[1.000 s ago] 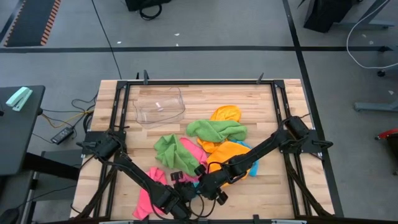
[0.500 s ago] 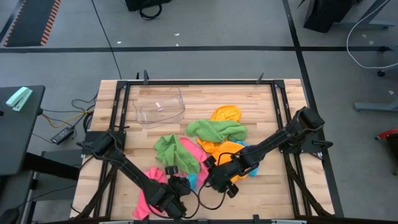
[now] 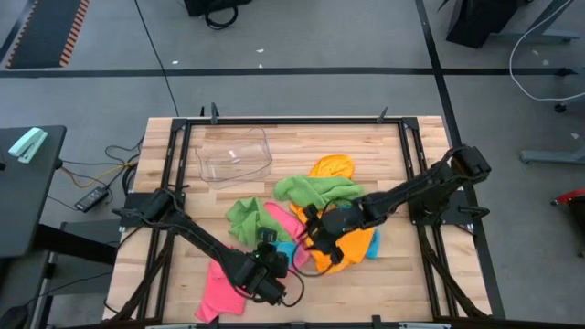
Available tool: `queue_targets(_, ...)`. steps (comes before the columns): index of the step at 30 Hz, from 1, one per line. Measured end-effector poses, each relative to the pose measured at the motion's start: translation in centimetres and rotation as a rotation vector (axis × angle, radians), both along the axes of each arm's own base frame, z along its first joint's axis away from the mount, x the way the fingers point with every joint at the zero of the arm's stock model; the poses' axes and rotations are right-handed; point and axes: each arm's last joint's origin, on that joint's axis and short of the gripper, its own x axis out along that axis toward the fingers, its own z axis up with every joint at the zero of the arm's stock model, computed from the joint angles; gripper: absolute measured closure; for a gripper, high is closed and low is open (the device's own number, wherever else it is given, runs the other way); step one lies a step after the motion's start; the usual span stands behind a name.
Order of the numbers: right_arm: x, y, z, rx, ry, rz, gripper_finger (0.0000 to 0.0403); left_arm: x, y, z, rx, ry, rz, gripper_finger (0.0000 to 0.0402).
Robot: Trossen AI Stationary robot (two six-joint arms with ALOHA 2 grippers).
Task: Fold microfiber towels
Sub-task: Put the left blue microfiber towel into the transparent bin
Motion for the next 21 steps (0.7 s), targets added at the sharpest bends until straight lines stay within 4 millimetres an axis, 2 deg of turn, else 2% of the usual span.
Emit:
queue_targets(4,0.2,-2.1,0.5,0.002,-0.002,-0.045,0.0201,0.2,1.2,0.5,0.024,0.052,-0.030,0.0345)
queue_targets(8,0.3,-2.7,0.8,0.046,0.006,-0.006,0.0201,-0.8,2.1,2.7,0.019,0.053,-0.026,0.0340)
queue_targets(14,0.2,-2.5,0.6,0.130,0.045,-0.028,0.0201,-3.4,4.1,6.2,-0.019,-0.043,0.018,0.0350)
queue_targets(21,-0.2,-0.9,0.6,0.172,0.066,0.001,0.0201,-6.4,6.4,7.7,-0.083,-0.138,0.093,0.0343)
